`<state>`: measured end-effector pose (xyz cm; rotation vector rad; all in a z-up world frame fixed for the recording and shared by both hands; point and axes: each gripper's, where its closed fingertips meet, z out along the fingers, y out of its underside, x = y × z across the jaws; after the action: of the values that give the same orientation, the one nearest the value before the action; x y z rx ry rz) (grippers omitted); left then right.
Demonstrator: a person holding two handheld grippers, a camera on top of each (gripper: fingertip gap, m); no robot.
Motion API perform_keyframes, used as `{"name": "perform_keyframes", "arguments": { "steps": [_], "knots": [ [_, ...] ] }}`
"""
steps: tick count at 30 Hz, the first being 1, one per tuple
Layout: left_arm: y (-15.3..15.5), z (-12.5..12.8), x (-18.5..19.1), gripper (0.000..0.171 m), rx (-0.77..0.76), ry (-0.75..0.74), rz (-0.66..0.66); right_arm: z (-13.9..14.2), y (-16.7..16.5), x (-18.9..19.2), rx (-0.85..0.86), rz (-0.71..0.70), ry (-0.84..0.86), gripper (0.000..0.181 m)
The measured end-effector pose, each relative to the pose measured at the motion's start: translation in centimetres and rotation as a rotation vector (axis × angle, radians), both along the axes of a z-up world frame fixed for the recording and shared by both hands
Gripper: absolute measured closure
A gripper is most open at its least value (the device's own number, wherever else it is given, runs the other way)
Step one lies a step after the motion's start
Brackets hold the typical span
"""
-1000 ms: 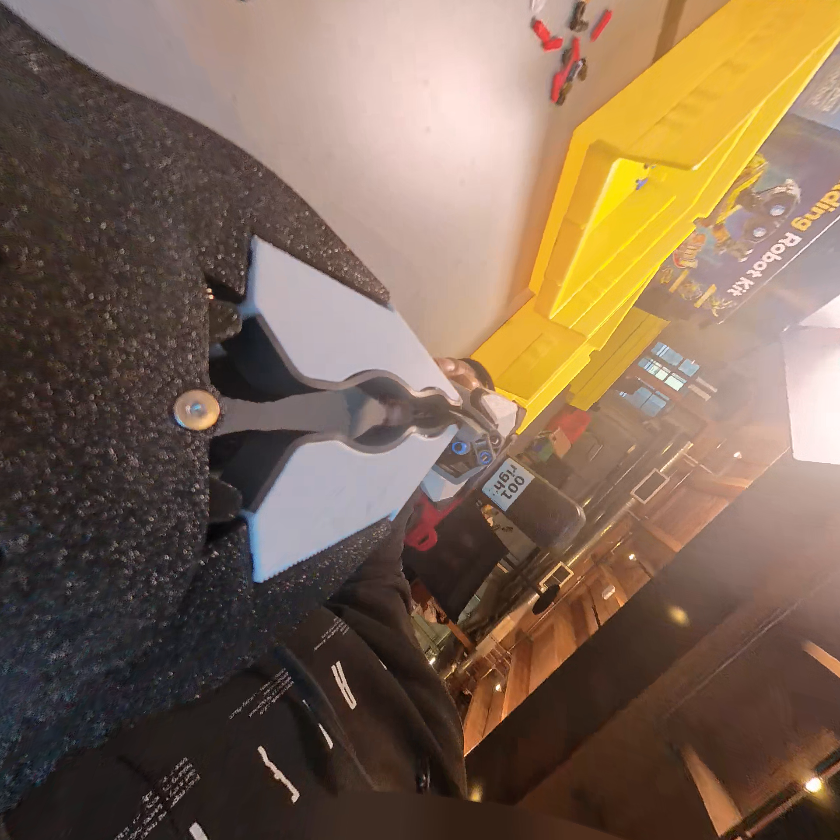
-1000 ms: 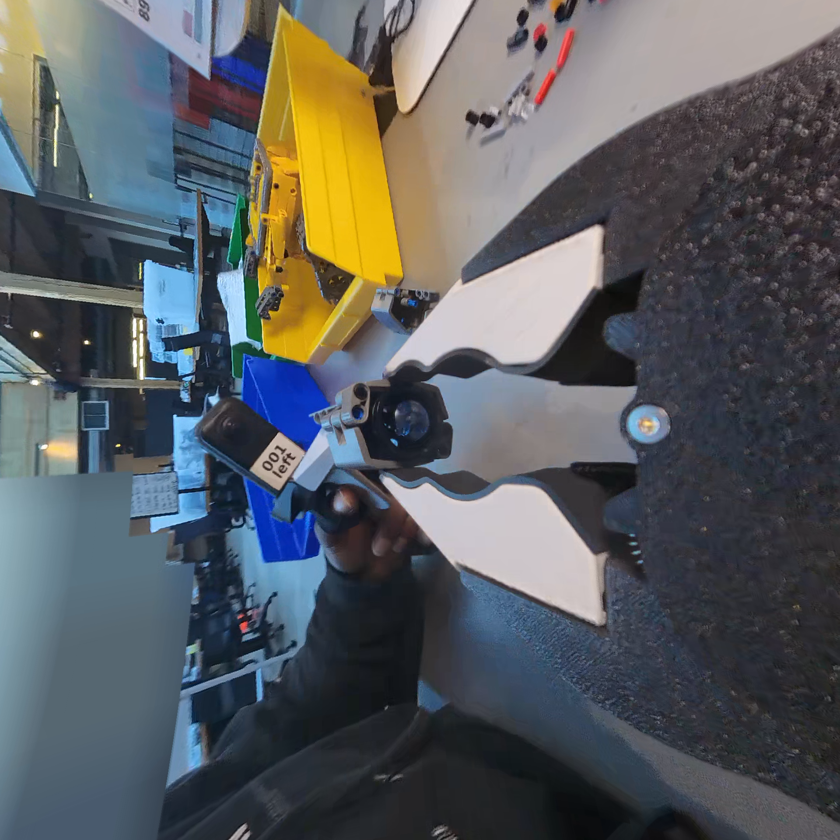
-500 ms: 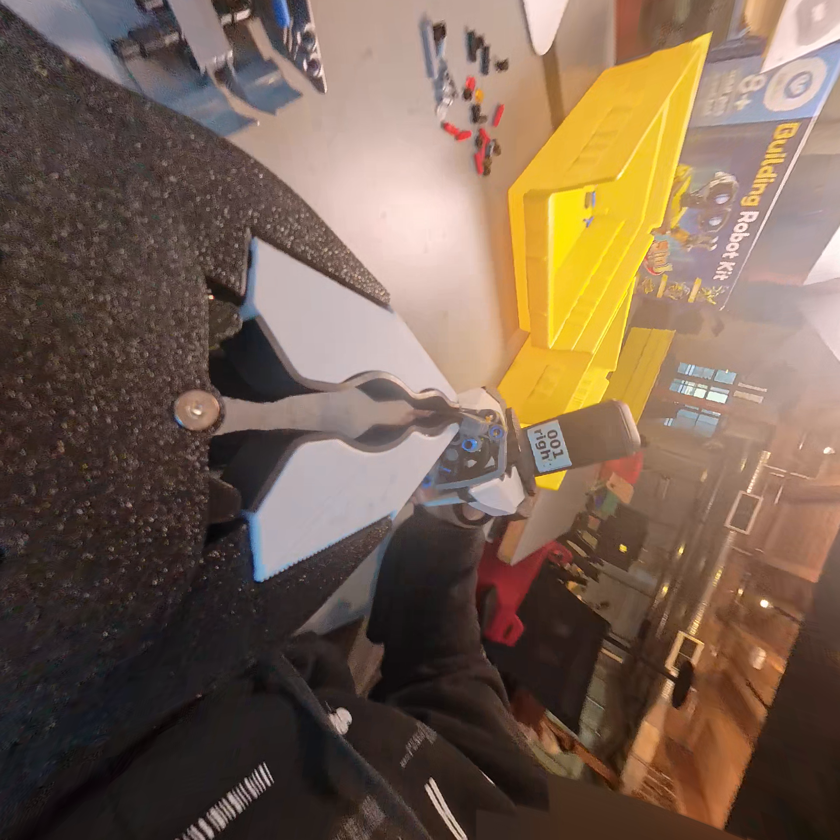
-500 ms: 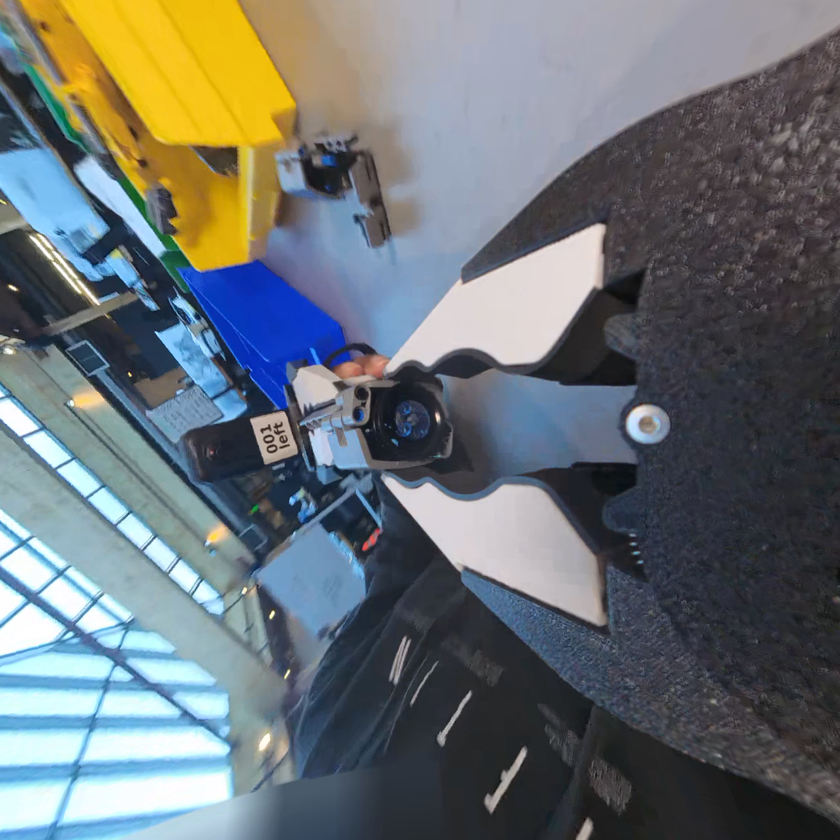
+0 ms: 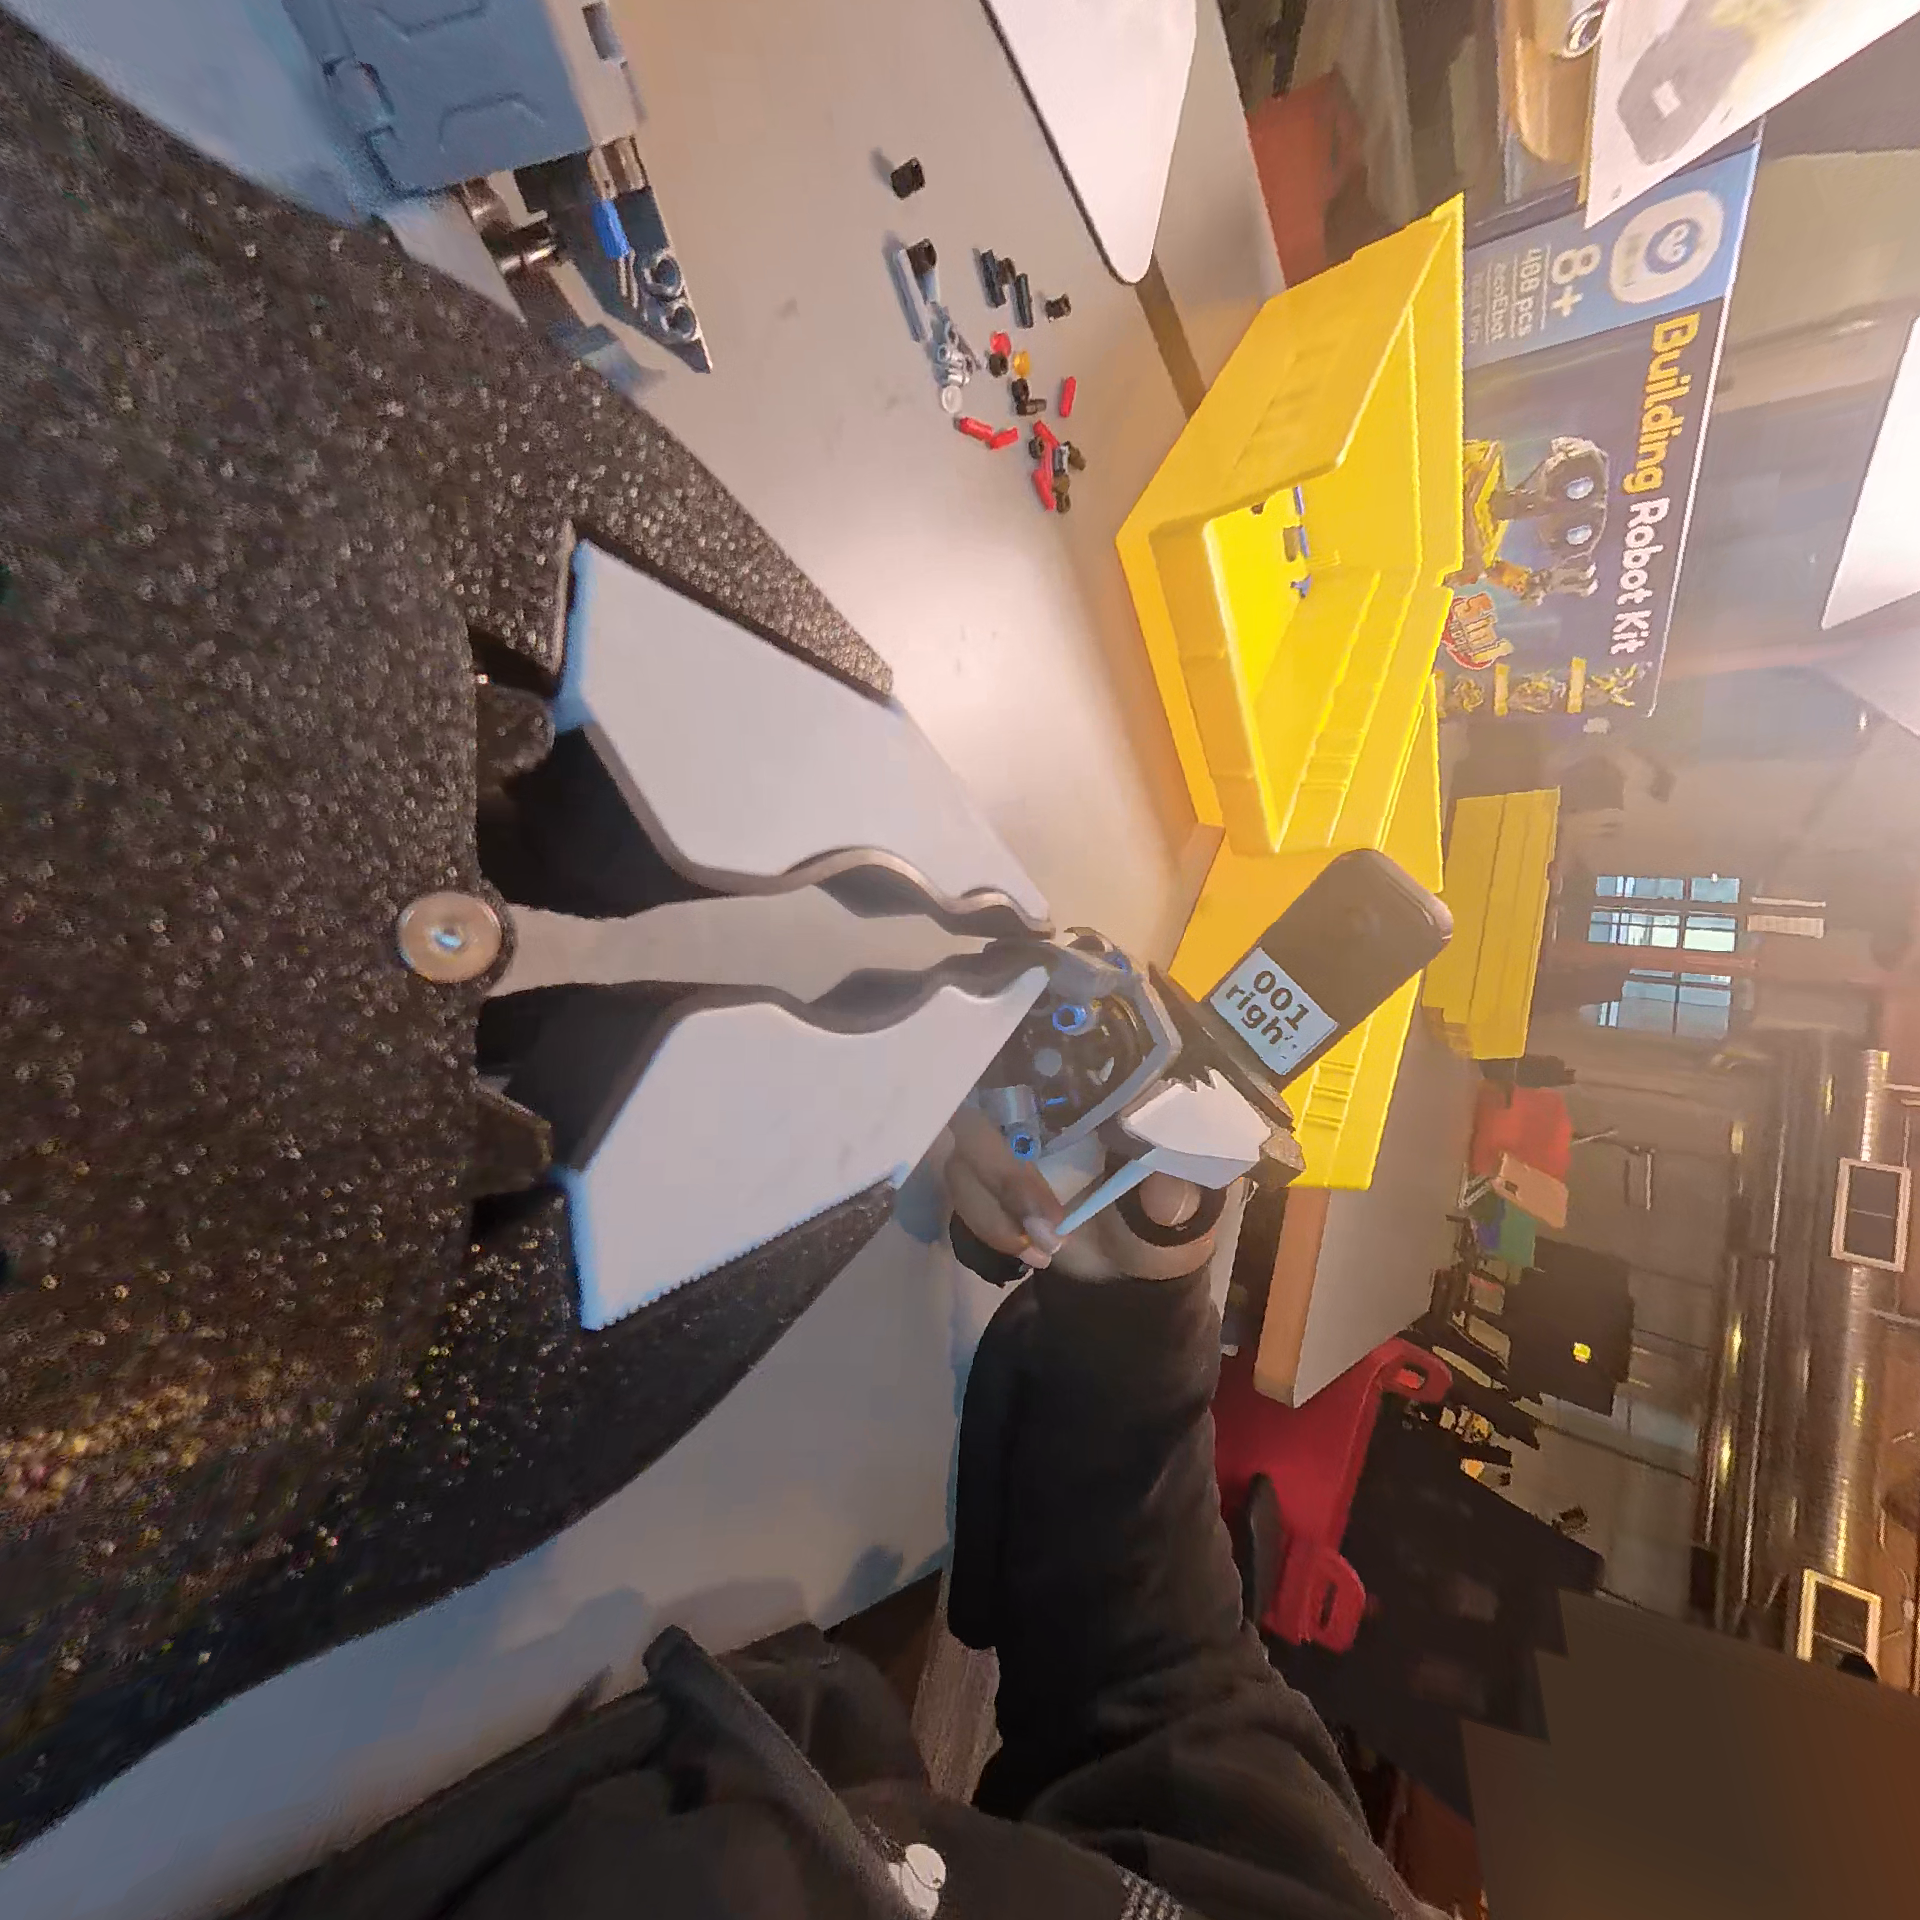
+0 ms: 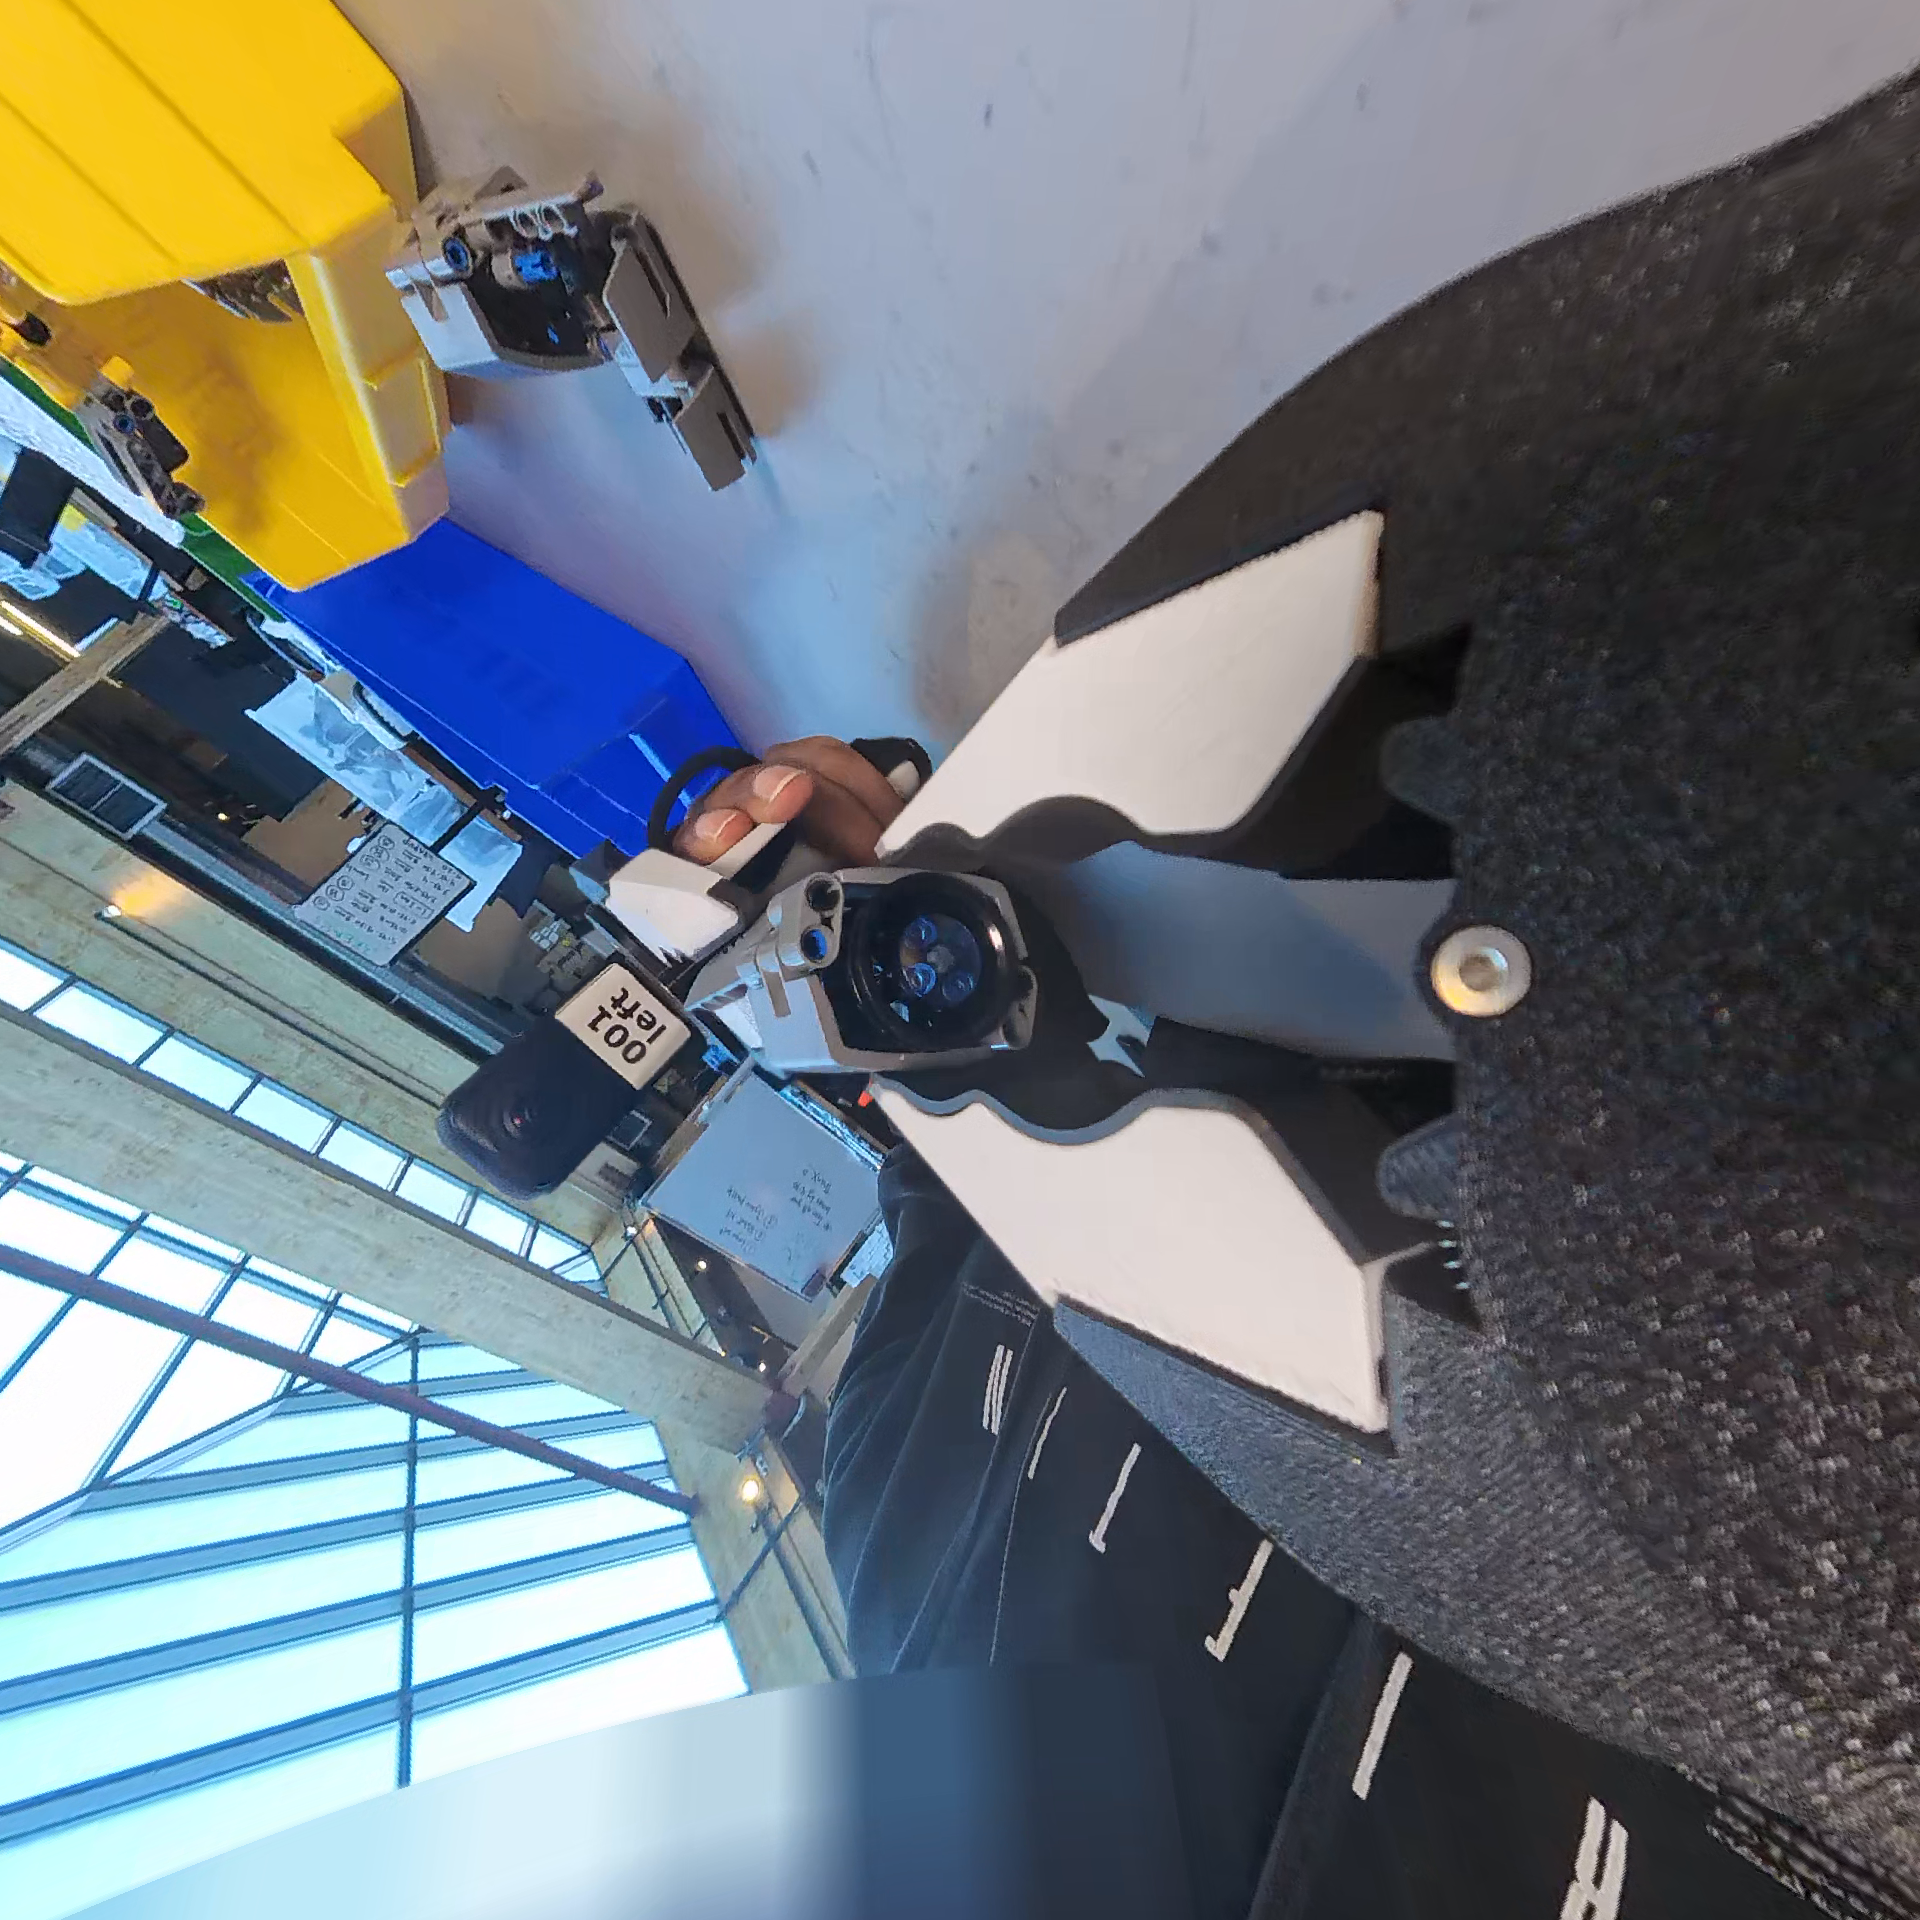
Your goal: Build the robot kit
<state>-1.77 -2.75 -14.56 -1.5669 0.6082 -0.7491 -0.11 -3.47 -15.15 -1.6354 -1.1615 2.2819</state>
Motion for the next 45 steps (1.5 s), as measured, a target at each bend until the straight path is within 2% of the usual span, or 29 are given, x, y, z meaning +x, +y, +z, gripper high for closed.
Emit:
{"name": "perform_keyframes", "arguments": {
  "steps": [3,6,9,12,16,21,27,30,36,40,45],
  "knots": [
    [0.3,-0.5,-0.1,0.171,-0.094,-0.058,-0.012,-0.4,0.2,-0.2,0.037,-0.02,-0.018,0.146],
    [0.5,-1.4,-0.3,0.171,-0.251,-0.167,-0.038,-1.3,0.5,-0.4,0.18,-0.067,-0.035,0.146],
    [0.4,-1.8,-0.3,0.171,-0.425,-0.327,-0.111,-1.9,0.8,-0.7,0.491,-0.133,-0.017,0.146],
    [0.1,-1.8,-0.4,0.169,-0.482,-0.4,-0.156,-2.2,0.7,-0.8,0.86,-0.181,0.01,0.146],
    [-0.1,-1.6,-0.3,0.168,-0.494,-0.423,-0.181,-1.9,0.7,-0.7,1.084,-0.231,0.051,0.146],
    [0.0,-1.5,-0.2,0.168,-0.482,-0.43,-0.176,-1.7,0.8,-0.6,1.221,-0.268,0.086,0.146],
    [0.0,-0.1,0.1,0.168,-0.337,-0.298,-0.099,-0.5,0.8,-0.4,1.279,-0.325,0.169,0.147],
    [0.1,0.2,0.1,0.169,-0.316,-0.222,-0.047,-0.4,0.9,-0.3,1.281,-0.326,0.173,0.146],
    [0.5,-0.7,-0.1,0.169,-0.46,-0.295,-0.057,-1.2,1.2,-0.5,1.268,-0.294,0.131,0.147],
    [0.8,-1.6,-0.3,0.169,-0.533,-0.261,-0.086,-2.2,1.6,-0.6,1.337,-0.254,0.088,0.148],
    [1.6,-1.5,-0.6,0.168,-0.559,-0.231,-0.071,-2.3,2.4,-0.9,1.444,-0.296,0.052,0.148]
  ]
}}
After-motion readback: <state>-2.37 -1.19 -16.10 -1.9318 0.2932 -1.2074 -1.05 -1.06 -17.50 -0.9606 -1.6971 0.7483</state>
